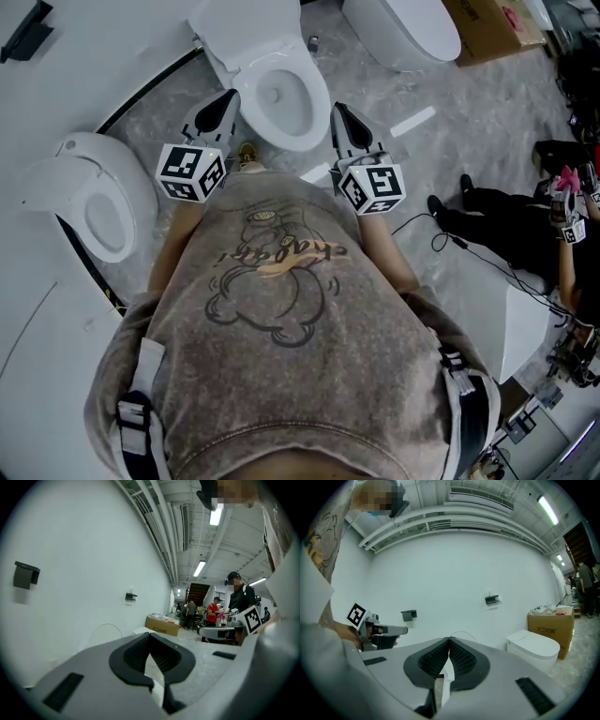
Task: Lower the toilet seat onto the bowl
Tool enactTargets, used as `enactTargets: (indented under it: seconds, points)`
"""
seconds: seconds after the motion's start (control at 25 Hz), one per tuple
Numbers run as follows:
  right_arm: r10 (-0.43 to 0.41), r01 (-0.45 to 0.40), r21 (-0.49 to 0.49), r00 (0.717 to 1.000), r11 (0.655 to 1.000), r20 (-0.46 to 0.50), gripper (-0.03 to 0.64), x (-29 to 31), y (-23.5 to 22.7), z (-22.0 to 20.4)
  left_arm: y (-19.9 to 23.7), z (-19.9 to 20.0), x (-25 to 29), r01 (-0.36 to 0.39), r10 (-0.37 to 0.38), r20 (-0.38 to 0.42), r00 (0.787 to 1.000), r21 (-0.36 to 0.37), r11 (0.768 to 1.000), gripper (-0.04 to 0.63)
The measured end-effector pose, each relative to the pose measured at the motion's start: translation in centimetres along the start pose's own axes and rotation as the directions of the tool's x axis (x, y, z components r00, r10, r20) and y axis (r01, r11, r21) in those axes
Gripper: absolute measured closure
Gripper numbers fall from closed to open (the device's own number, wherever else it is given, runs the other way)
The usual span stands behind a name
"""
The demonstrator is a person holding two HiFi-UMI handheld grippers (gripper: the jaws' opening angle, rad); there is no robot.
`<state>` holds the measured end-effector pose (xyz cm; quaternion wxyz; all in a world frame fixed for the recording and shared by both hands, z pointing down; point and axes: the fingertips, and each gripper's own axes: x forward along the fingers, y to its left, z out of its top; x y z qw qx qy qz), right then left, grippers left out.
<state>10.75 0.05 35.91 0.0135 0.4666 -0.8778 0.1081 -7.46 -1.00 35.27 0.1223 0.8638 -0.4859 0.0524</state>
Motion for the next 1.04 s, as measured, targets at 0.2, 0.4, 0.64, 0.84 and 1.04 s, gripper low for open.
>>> enactTargets:
  seconds: [0.2,0.4,0.64,0.84,1.04]
  points:
    - [-0.017,0.017,0.016,1.000,1.000,0.011,0.591,-0.01,-0.27,0.29,0.01,-0.02,0.03,-0.003,0.003,-0.007,1.000,-0.001,1.000,0.585]
    - [-0.022,0.022,0.011,1.000,1.000,0.003,0.591,-0.18,-0.48,-0.06,-0.24,-0.40,0.00,-0.007,0.006,-0.013,1.000,-0.009,1.000,0.584]
    - [-0.017,0.017,0.011,1.000,1.000,0.003,0.591,0.01,-0.47,-0.03,-0.16,-0.63,-0.03,-0.013,0.012,-0.021,1.000,-0.021,1.000,0.584]
    - [-0.013,0.013,0.011,1.000,1.000,-0.001,0.591,0.14,-0.59,-0.28,-0.20,-0.82,-0.02,-0.017,0.017,-0.019,1.000,-0.030,0.999,0.585]
    - [-0.013,0.013,0.010,1.000,1.000,-0.001,0.591,0.38,-0.50,-0.46,0.01,-0.81,-0.09,-0.023,0.023,-0.017,1.000,-0.028,0.999,0.585]
